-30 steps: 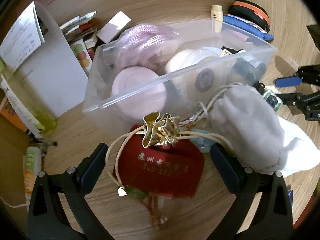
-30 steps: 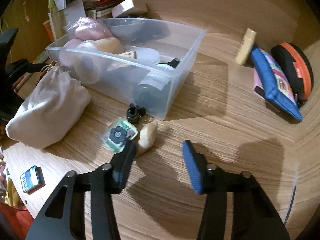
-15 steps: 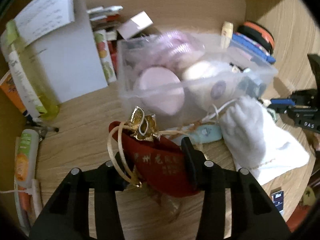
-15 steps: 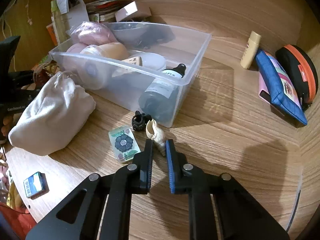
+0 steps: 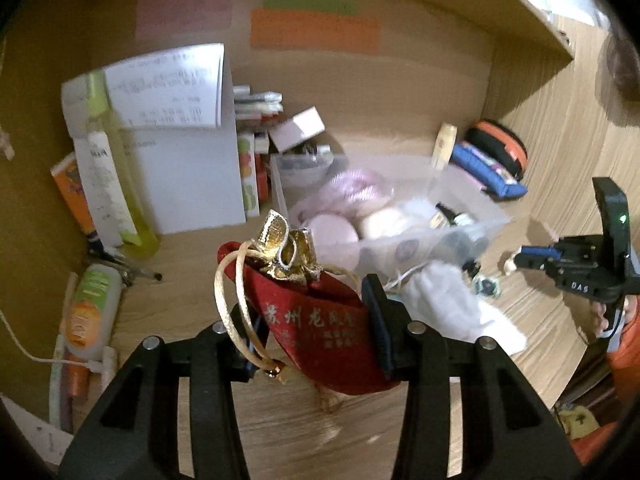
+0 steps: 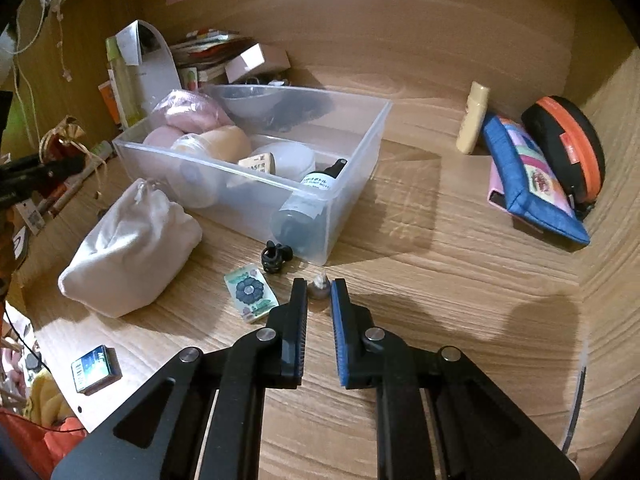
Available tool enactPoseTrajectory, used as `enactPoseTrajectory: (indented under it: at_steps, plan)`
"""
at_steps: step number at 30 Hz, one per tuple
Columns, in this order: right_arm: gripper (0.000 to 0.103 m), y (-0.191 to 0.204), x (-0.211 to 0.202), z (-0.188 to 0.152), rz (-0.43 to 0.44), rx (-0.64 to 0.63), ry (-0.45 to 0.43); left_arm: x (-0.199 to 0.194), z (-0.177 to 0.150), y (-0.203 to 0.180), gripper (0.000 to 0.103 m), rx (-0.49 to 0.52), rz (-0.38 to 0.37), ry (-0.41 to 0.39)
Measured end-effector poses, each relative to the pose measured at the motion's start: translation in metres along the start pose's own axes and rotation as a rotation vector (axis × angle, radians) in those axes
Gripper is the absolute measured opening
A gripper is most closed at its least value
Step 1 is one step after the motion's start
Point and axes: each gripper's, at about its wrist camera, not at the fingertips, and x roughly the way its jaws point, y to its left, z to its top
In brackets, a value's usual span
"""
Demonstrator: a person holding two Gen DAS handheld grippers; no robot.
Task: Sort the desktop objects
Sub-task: 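Carry the red pouch and white shell into the clear bin and release both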
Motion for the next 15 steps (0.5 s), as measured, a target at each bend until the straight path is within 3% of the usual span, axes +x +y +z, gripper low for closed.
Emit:
enactPoseTrajectory:
  at_steps: [15]
  plan:
    - [0.011,0.006,-0.042,0.017,-0.018,-0.01,-0.127,-0.018,0.027,-0.02,0.044,0.004,-0.028,-0.105]
